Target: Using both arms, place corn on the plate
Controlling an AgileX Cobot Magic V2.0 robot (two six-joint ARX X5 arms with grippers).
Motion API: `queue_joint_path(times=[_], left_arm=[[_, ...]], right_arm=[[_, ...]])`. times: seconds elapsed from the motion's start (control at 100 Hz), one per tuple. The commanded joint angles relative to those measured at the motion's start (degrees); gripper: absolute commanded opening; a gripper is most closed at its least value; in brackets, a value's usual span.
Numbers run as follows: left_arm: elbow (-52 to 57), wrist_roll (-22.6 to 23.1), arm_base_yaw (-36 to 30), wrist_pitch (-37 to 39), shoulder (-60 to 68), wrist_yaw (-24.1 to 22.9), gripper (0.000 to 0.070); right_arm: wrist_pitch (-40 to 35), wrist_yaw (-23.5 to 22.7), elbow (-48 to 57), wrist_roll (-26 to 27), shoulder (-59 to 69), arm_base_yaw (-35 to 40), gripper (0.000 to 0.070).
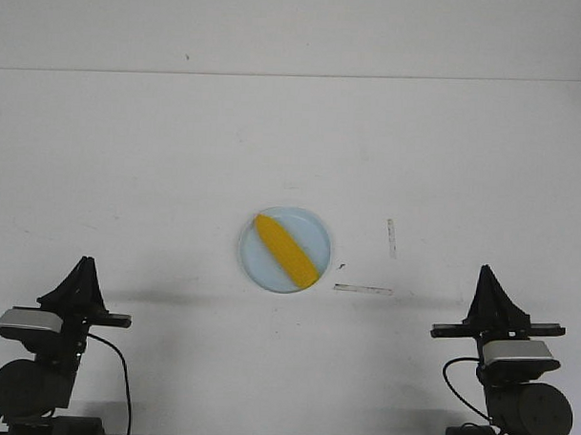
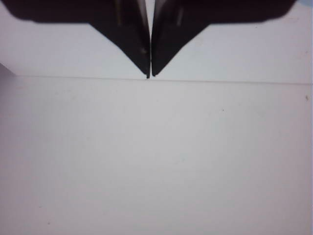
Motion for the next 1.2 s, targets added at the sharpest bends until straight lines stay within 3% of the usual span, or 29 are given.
queue_joint_path(times=[0.0,0.71,0.81,1.19], left_arm=[[0.5,-0.1,0.0,0.7,-0.1,0.1,0.0001],[-0.1,0.0,0.0,0.7,-0.3,-0.6,0.0001],[-1.7,0.1,0.0,0.8,-2.0,-3.5,0.0001],[-10.9,0.1,0.0,0.7,-10.1,-3.5,0.0001]], right_arm=[[0.7,0.0,-0.2,0.5,-0.1,0.0,0.0003],[0.7,0.0,-0.2,0.5,-0.1,0.0,0.0003],[0.7,0.0,-0.2,0.5,-0.1,0.0,0.0003],[0.7,0.0,-0.2,0.5,-0.1,0.0,0.0003]])
